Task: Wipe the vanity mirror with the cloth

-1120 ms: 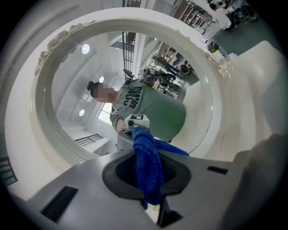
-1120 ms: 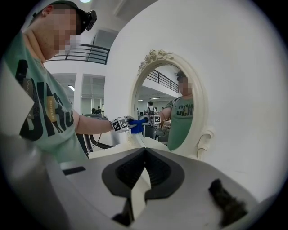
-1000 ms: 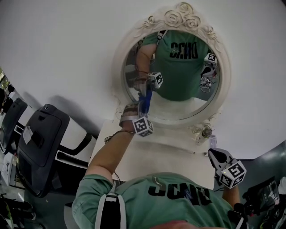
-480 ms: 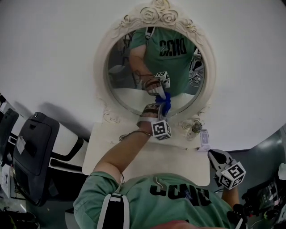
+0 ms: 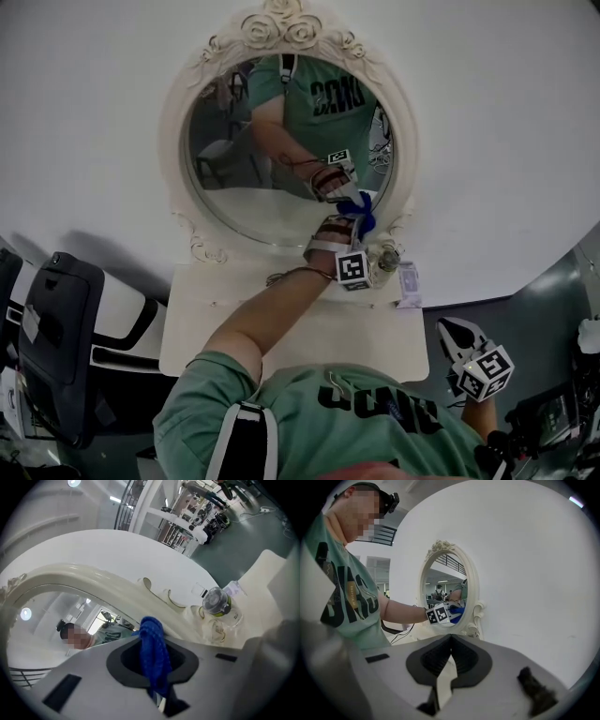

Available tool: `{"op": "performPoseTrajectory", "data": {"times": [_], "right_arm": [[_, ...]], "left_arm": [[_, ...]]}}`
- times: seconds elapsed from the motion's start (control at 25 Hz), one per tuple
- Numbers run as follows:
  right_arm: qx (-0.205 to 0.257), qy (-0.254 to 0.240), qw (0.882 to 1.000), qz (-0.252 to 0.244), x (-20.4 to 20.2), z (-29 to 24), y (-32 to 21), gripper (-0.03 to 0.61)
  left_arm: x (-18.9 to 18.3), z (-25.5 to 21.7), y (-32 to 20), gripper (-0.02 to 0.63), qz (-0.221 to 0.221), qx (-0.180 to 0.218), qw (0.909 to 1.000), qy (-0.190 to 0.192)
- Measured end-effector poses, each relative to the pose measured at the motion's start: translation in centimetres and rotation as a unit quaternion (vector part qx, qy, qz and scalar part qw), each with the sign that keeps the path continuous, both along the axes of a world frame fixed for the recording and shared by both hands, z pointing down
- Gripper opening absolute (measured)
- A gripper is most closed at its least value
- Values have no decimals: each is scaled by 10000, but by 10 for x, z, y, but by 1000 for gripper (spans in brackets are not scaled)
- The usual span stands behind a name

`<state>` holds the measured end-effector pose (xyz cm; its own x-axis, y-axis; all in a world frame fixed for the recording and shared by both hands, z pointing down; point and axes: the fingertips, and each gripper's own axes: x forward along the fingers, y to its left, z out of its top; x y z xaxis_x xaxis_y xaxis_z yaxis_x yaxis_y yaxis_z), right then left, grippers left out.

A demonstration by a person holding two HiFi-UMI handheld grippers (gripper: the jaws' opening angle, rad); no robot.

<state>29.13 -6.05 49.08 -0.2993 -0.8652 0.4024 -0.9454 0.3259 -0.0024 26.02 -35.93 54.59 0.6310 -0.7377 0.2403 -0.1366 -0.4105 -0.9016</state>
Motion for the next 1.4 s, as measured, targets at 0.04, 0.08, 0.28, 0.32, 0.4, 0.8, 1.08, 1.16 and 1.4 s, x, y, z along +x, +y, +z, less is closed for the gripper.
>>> {"op": "performPoseTrajectory", "data": {"times": [0.04, 0.08, 0.28, 0.32, 0.4, 0.8, 1.08, 1.16, 1.4], "right_arm": [[-10, 1, 10000, 13, 1, 0, 1, 11], [-7, 7, 10000, -3, 1, 0, 0, 12], [129, -17, 9994, -322, -14, -4, -16, 12], [141, -26, 9992, -383, -17, -4, -20, 12], [170, -32, 9986, -503, -27, -4, -27, 12], [282, -43, 9901, -1378, -89, -15, -76, 12], [370, -60, 9863, -1605, -107, -14, -89, 12], [390, -67, 9861, -1612, -107, -15, -91, 12], [298, -46, 9893, -1426, -93, -15, -87, 11]], "left_arm": [[1, 2, 0, 52, 36, -18, 10000, -17], [1, 1, 1, 52, 61, -52, 10000, -7], [-32, -13, 4, 52, -45, -128, 9996, 250], [-48, -15, 2, 52, -146, -149, 9993, 300], [-87, -17, -9, 52, -406, -183, 9983, 379], [-307, -15, -72, 52, -2300, -270, 9725, 232], [-349, 18, -92, 52, -2840, -424, 9578, -137], [-347, 24, -97, 52, -2842, -415, 9576, -218], [-341, 22, -96, 52, -2799, -416, 9589, -214]]}}
